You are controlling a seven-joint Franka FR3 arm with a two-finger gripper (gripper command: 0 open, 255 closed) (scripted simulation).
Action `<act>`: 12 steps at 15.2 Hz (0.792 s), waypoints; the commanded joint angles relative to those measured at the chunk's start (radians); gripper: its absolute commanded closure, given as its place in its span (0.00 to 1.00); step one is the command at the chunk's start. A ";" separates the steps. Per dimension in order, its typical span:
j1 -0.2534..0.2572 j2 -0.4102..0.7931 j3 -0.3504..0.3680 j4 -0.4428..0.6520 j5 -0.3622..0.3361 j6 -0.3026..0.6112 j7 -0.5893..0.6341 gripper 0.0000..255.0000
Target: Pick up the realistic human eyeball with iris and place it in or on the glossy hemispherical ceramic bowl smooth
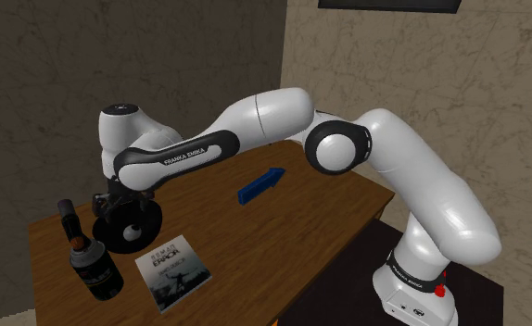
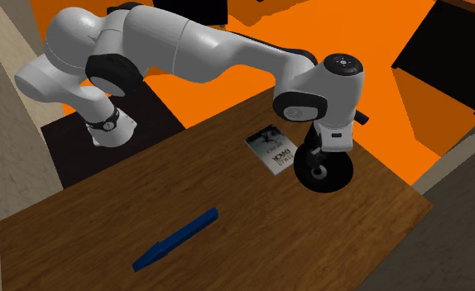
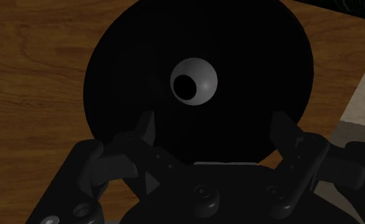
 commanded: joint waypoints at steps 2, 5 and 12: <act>-0.006 -0.028 0.004 -0.017 0.004 -0.011 0.000 0.00; -0.019 -0.097 0.015 -0.048 0.015 -0.050 -0.002 0.00; -0.019 -0.097 0.015 -0.048 0.015 -0.050 -0.002 0.00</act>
